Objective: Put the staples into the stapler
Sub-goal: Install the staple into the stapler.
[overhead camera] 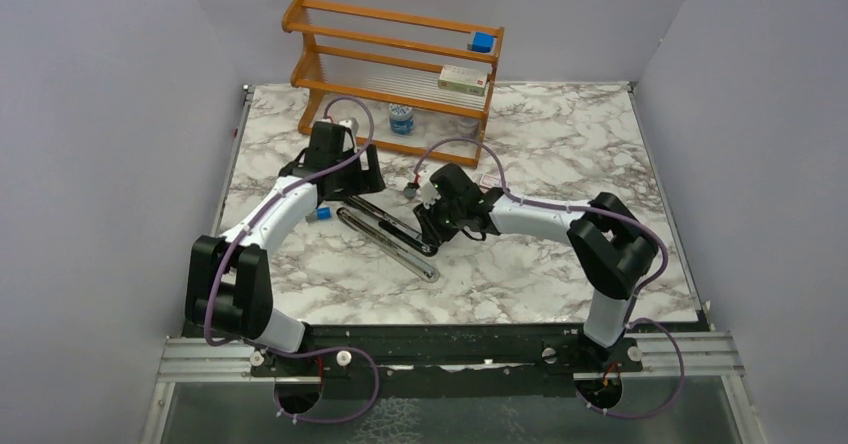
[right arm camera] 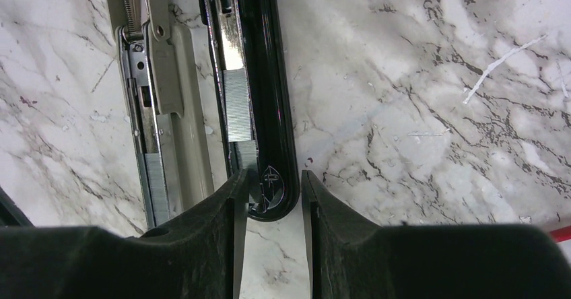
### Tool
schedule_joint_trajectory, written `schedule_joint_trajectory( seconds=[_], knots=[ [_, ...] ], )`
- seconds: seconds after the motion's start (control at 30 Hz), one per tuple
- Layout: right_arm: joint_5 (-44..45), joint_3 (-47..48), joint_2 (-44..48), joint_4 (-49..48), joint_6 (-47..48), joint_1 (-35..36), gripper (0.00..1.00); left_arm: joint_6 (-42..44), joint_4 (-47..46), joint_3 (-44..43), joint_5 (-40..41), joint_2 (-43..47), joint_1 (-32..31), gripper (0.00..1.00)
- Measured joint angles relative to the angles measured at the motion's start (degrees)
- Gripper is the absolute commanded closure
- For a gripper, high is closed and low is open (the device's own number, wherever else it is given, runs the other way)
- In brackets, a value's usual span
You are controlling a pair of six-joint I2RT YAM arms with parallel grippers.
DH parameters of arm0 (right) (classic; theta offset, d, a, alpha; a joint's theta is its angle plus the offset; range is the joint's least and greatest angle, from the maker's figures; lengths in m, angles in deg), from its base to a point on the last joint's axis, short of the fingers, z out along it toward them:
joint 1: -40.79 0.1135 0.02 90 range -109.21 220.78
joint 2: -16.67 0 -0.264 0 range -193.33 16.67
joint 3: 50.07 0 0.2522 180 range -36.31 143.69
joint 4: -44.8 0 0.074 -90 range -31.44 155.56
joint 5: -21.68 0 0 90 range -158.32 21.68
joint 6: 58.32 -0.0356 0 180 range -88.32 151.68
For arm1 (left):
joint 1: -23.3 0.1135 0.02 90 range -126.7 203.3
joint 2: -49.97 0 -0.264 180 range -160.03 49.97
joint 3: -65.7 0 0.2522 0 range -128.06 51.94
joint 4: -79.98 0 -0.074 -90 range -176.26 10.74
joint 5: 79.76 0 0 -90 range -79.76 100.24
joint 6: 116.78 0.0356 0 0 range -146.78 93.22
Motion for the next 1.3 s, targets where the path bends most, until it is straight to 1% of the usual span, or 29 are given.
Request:
schedule_joint_trajectory(
  seconds=[0.23,0.4,0.7,0.9,1.13,1.3],
  knots=[
    [0.5,-7.9,3.3,-10.6,-2.2,-0.2,0.63,-4.5,-1.8,5.6,-0.4,1.7,-6.4,0.13],
    [0.9,-9.9,3.8,-13.9,-2.8,-0.2,0.63,-6.2,-2.9,7.6,-0.6,1.7,-8.2,0.13],
    [1.2,-11.0,4.2,-15.9,-3.8,-0.2,0.63,-7.5,-3.9,12.1,-1.5,2.8,-12.2,0.13],
    [1.3,-11.2,4.2,-16.4,-4.2,-0.2,0.63,-7.7,-4.4,12.7,-1.3,3.4,-15.1,0.14],
    [1.3,-11.3,4.2,-16.5,-4.3,-0.2,0.63,-8.7,-4.7,13.0,0.9,3.4,-18.7,0.14],
    [1.4,-11.5,4.3,-16.7,-4.3,-0.2,0.63,-9.4,-4.7,13.2,3.2,3.3,-19.8,0.16]
  ],
)
